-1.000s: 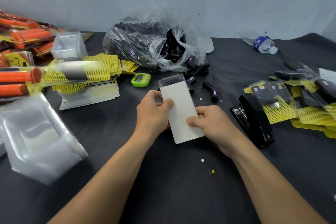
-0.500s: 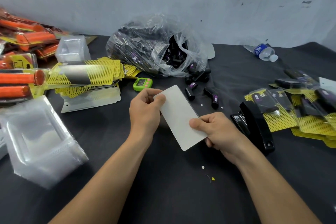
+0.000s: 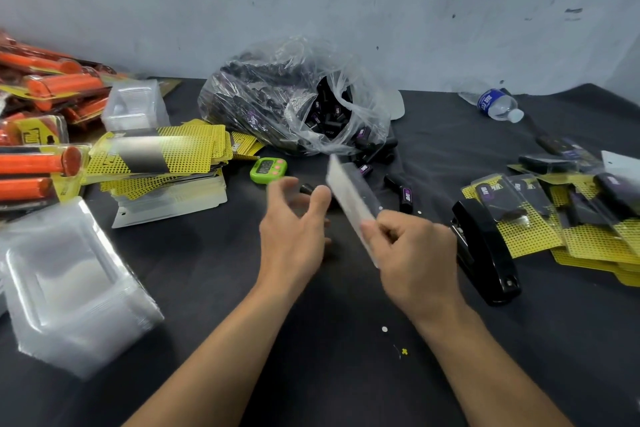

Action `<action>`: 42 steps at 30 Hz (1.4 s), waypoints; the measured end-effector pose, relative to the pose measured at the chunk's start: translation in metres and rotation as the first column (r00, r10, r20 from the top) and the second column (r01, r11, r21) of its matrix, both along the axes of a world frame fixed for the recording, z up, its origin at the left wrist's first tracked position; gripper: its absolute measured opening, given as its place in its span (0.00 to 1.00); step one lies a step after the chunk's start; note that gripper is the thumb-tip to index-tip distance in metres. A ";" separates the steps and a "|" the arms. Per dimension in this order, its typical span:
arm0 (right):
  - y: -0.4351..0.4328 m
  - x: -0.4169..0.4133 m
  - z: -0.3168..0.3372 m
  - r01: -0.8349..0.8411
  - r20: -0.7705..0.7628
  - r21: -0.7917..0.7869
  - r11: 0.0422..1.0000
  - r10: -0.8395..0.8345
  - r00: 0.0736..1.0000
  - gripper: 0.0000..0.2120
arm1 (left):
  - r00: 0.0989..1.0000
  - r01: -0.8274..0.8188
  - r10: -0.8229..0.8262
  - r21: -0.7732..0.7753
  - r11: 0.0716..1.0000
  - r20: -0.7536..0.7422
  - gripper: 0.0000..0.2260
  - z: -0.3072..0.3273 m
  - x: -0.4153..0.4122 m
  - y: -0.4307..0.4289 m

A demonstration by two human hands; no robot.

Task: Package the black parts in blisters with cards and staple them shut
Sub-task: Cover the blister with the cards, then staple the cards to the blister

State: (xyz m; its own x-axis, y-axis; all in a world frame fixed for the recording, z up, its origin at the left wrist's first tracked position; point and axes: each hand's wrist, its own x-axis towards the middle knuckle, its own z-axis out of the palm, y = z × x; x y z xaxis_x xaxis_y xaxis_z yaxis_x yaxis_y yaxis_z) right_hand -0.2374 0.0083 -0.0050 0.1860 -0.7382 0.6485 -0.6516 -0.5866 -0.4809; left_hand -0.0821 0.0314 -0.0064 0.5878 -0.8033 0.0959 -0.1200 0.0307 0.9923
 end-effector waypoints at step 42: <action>-0.004 0.008 -0.009 -0.354 0.385 0.737 0.576 0.073 0.920 0.08 | 0.737 0.393 -0.395 -0.128 0.911 -0.549 0.10 0.005 0.010 -0.001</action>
State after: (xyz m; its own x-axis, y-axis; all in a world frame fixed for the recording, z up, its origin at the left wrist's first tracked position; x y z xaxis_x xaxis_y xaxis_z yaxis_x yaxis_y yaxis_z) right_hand -0.2294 0.0039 -0.0137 0.3232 -0.9397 -0.1122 -0.3107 0.0066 -0.9505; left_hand -0.0724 0.0304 -0.0012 0.1700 -0.9754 -0.1406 0.4700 -0.0451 0.8815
